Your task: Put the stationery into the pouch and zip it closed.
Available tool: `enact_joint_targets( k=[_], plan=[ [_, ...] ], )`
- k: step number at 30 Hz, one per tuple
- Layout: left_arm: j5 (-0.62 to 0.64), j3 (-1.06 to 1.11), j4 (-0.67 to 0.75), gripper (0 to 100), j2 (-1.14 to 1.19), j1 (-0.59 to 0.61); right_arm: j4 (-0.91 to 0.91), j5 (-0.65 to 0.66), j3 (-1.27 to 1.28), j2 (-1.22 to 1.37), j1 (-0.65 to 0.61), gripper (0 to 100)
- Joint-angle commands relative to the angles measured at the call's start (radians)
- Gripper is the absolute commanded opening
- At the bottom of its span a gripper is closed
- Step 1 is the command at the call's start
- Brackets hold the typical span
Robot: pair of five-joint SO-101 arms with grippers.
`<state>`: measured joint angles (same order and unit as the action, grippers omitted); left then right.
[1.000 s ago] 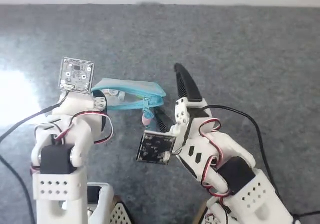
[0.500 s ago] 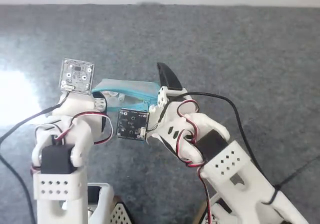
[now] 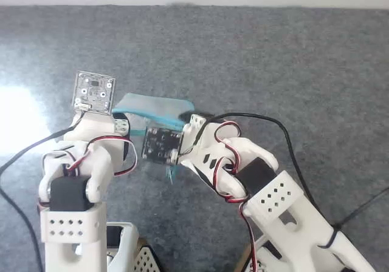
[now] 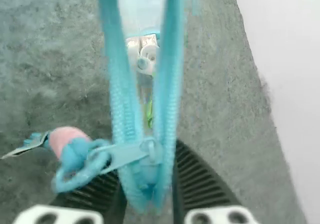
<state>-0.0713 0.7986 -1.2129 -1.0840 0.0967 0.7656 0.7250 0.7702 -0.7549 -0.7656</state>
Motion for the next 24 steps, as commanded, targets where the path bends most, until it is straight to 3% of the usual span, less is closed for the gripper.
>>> enact_joint_targets(
  k=[1,8,15,21,24],
  plan=[
    [-0.009,-0.018,0.002,1,-0.015,0.0,0.033,-0.048,-0.017,0.001,0.019,0.3],
    [0.04,-0.07,0.0,2,-0.017,0.006,0.13,-0.094,-0.063,0.01,0.035,0.8],
    [0.046,-0.228,-0.032,31,-0.08,0.063,0.213,-0.169,-0.169,0.012,0.058,0.8],
    [0.043,-0.346,-0.084,25,-0.17,0.048,0.222,-0.27,-0.232,0.047,0.136,0.8],
    [0.043,-0.387,-0.161,25,-0.173,-0.034,0.26,-0.278,-0.341,0.154,0.156,0.8]
  ],
)
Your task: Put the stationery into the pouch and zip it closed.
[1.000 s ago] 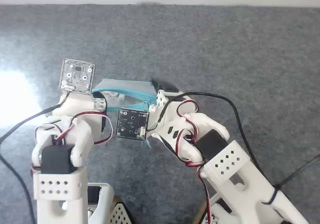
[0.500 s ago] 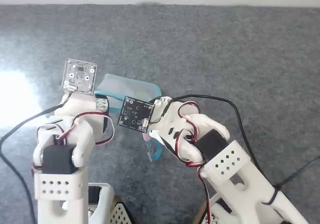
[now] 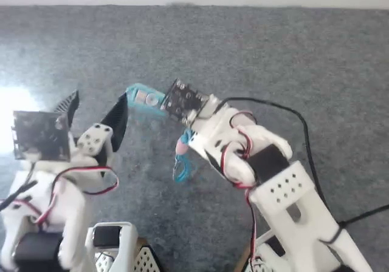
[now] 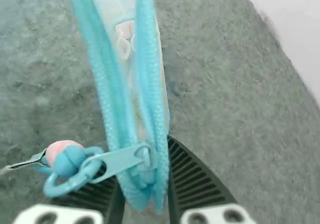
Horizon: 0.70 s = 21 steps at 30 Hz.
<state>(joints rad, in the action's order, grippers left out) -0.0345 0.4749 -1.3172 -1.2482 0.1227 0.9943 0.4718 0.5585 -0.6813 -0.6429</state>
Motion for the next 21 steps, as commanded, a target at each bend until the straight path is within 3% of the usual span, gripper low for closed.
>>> enact_joint_targets(
  k=[1,4,7,14,21],
  plan=[
    [0.003,-0.073,-0.094,25,-0.011,-0.091,0.051,-0.025,-0.175,0.131,0.033,0.8],
    [-0.055,-0.047,-0.184,25,-0.005,-0.244,0.125,-0.055,-0.33,0.275,0.033,0.8],
    [-0.092,0.062,-0.176,25,-0.011,-0.344,0.183,-0.104,-0.462,0.358,0.031,0.8],
    [-0.094,0.283,-0.006,33,-0.011,-0.313,0.237,-0.163,-0.505,0.302,0.031,0.8],
    [-0.092,0.427,0.176,33,-0.006,-0.311,0.239,-0.163,-0.446,0.203,0.025,0.8]
  ],
)
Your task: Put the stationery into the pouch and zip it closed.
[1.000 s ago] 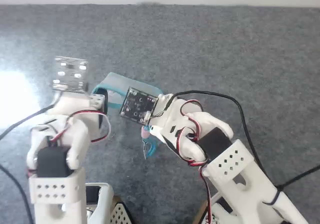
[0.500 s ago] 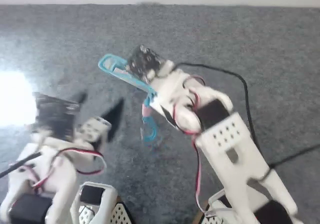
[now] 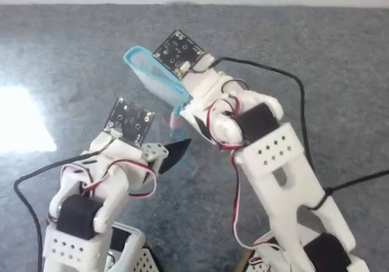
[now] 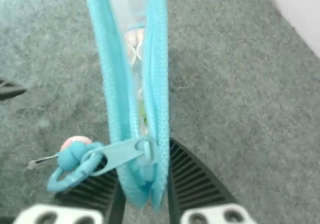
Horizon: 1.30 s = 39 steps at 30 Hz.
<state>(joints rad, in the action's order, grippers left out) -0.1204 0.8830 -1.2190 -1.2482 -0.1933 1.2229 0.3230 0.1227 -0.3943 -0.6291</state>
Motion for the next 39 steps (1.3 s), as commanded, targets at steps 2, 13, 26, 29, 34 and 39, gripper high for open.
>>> enact_joint_targets(
  k=[2,13,26,29,34,39],
  plan=[
    [-0.003,0.047,0.114,33,-0.005,0.005,0.024,-0.014,0.002,-0.102,0.012,0.8],
    [0.048,0.071,0.192,23,-0.005,-0.023,0.03,-0.014,0.048,-0.142,-0.016,0.8],
    [0.041,0.058,0.198,1,-0.012,-0.075,0.015,-0.006,0.13,-0.143,-0.013,0.8],
    [0.04,-0.019,0.149,1,-0.012,-0.048,-0.021,-0.005,0.184,-0.145,-0.008,0.8],
    [0.008,-0.104,0.1,1,-0.005,0.008,-0.036,-0.005,0.219,-0.145,-0.008,0.8],
    [0.008,-0.125,0.1,1,-0.005,0.095,-0.036,-0.005,0.227,-0.145,-0.008,0.8]
  ],
)
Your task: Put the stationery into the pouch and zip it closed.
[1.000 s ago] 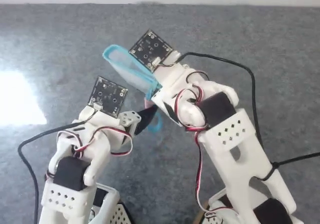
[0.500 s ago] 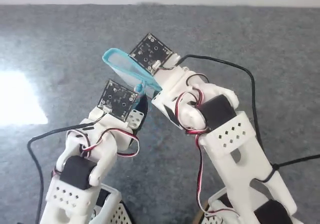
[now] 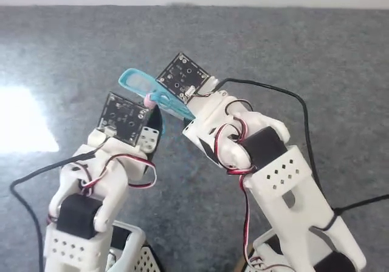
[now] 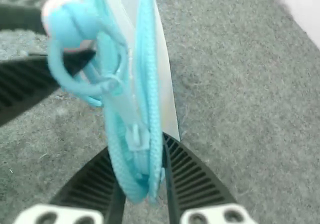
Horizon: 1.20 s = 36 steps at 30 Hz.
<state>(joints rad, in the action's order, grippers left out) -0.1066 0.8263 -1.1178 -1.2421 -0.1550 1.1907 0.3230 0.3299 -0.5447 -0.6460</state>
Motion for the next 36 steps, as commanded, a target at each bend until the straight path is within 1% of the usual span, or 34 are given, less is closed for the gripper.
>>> enact_joint_targets(
  k=[1,6,9,17,23,32,36],
  plan=[
    [-0.006,-0.068,0.0,1,-0.009,0.068,-0.004,-0.005,0.021,0.005,0.008,0.8],
    [-0.011,-0.068,0.003,1,-0.009,0.118,0.004,-0.005,0.023,0.005,0.008,0.8],
    [-0.043,-0.068,0.003,1,-0.009,0.157,0.004,-0.005,0.023,0.005,0.008,0.8],
    [-0.049,-0.067,0.035,1,-0.008,0.292,0.007,-0.003,0.023,0.005,0.01,0.8],
    [-0.049,-0.059,0.098,1,-0.008,0.419,0.007,-0.003,0.023,0.005,0.053,0.8],
    [-0.051,-0.058,0.158,1,-0.002,0.543,0.007,0.017,0.023,0.005,0.056,0.8],
    [-0.074,-0.054,0.21,1,0.089,0.623,0.007,0.018,0.023,0.005,0.058,0.8]
  ],
)
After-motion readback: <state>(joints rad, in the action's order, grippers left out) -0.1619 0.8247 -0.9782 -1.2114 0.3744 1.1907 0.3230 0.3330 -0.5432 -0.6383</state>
